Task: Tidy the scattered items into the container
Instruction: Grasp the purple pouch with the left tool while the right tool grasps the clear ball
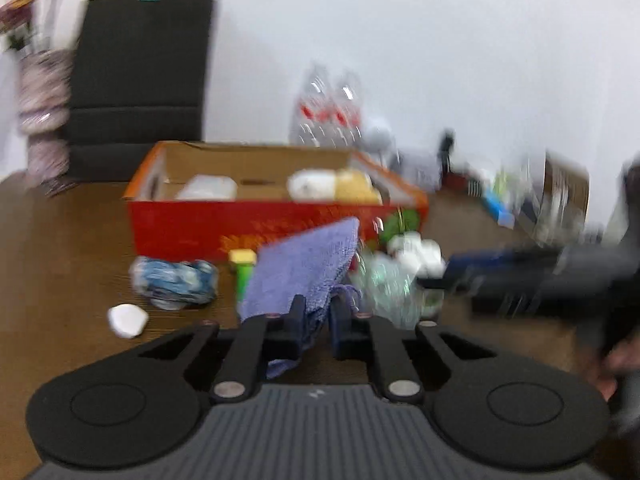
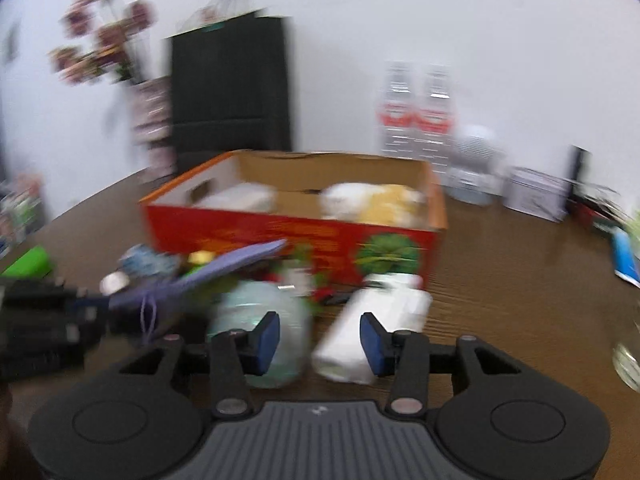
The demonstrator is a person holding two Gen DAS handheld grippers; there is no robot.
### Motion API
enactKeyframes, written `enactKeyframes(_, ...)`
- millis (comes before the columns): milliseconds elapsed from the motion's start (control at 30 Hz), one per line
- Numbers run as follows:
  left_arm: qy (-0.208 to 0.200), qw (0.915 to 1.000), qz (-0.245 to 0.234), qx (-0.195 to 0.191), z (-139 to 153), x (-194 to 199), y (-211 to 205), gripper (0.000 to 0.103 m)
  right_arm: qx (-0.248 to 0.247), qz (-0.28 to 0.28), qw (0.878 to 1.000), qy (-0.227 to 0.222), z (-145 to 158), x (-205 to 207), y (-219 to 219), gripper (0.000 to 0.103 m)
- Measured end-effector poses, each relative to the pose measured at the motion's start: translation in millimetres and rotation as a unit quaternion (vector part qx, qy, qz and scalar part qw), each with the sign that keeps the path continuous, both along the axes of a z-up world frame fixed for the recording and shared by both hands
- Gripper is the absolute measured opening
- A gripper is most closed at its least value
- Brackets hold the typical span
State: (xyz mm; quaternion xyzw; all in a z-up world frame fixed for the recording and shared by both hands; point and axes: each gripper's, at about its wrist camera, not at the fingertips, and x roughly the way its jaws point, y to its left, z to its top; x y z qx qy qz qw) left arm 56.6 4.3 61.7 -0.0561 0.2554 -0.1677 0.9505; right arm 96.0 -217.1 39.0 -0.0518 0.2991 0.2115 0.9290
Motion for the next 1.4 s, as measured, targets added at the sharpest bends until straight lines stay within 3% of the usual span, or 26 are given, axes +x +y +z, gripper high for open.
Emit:
enactKeyframes(67,-0.008,0.9999,0.010,-0.003,10.7,-4.6,9.2,0.009,-0.013,0.016,1.000,0.015,-7.9,7.4,16.9,0.045)
enactKeyframes(100,-0.012,0.9998,0.012,-0.006,16.7,-6.2,12.9,0.008,-0.016,0.020,0.999,0.024,-12.3,11.5,25.0,0.038)
enactKeyframes(167,-0.013,0.9991,0.004,-0.039,29.2,-4.3,22.5,0.008,-0.026,0.019,0.999,0.043,-16.8,15.9,35.0,0.013)
enactKeyframes(233,-0.015,0.9972,-0.008,-0.073,43.7,2.4,31.6,0.007,-0.032,0.021,0.999,0.036,-8.7,7.8,38.2,0.008)
enactKeyframes(367,-0.030,0.9947,-0.022,-0.096,88.8,37.7,32.3,0.007,-0.013,0.032,0.999,-0.005,34.5,-9.1,25.7,0.006)
enactKeyframes(433,-0.049,0.9908,-0.036,-0.121,109.4,61.9,26.1,0.007,-0.006,0.014,0.999,-0.040,63.9,-7.0,15.1,0.006)
enactKeyframes(500,-0.042,0.9848,-0.044,-0.163,123.5,93.9,18.7,0.007,-0.002,-0.014,0.997,-0.072,90.8,7.6,5.6,0.006)
enactKeyframes(600,-0.025,0.9737,-0.040,-0.223,117.0,139.3,11.7,0.007,0.003,-0.039,0.996,-0.082,114.5,50.2,-0.3,0.006)
enactKeyframes(633,-0.015,0.9747,-0.021,-0.222,105.8,155.9,9.2,0.007,0.001,-0.041,0.996,-0.077,116.2,67.0,0.6,0.006)
enactKeyframes(733,0.042,0.9902,0.065,-0.116,48.9,204.0,-7.1,0.008,-0.007,-0.033,0.999,-0.033,104.1,118.1,9.4,0.006)
enactKeyframes(800,0.106,0.9876,0.091,-0.072,10.7,223.0,-9.6,0.009,-0.012,-0.021,1.000,0.006,85.0,148.7,20.7,0.006)
enactKeyframes(833,0.127,0.9860,0.093,-0.055,0.0,226.2,-10.3,0.013,-0.014,-0.010,0.999,0.027,73.8,161.2,28.7,0.006)
enactKeyframes(867,0.139,0.9856,0.089,-0.037,-5.3,227.3,-11.8,0.031,-0.019,0.001,0.999,0.045,61.7,171.7,37.3,0.006)
enactKeyframes(900,0.145,0.9859,0.082,-0.018,-6.8,226.2,-14.2,0.049,-0.029,0.010,0.997,0.065,50.0,181.1,46.0,0.007)
enactKeyframes(933,0.144,0.9871,0.069,0.000,-5.6,222.1,-17.2,0.058,-0.042,0.017,0.995,0.086,38.4,189.2,54.7,0.007)
enactKeyframes(1000,0.125,0.9893,0.060,0.044,2.3,213.0,-19.5,0.061,-0.071,0.013,0.991,0.109,19.6,201.7,69.2,0.006)
enactKeyframes(1033,0.115,0.9896,0.064,0.058,8.1,210.4,-17.4,0.071,-0.078,0.012,0.990,0.115,14.9,205.8,72.5,0.009)
enactKeyframes(1067,0.102,0.9903,0.071,0.063,14.6,208.7,-12.3,0.086,-0.081,0.014,0.989,0.126,12.7,211.3,74.4,0.015)
enactKeyframes(1100,0.087,0.9913,0.075,0.064,21.7,206.6,-6.7,0.092,-0.079,0.016,0.987,0.137,12.9,216.0,74.3,0.026)
enactKeyframes(1167,0.066,0.9922,0.086,0.061,33.0,201.7,5.4,0.096,-0.069,0.009,0.987,0.142,17.0,220.1,69.6,0.050)
enactKeyframes(1300,0.073,0.9873,0.120,0.075,51.5,201.6,20.5,0.100,-0.042,-0.010,0.991,0.129,34.8,209.7,54.3,0.056)
enactKeyframes(1400,0.099,0.9789,0.125,0.129,44.3,202.6,10.1,0.103,-0.053,-0.034,0.989,0.134,35.6,202.7,48.8,0.062)
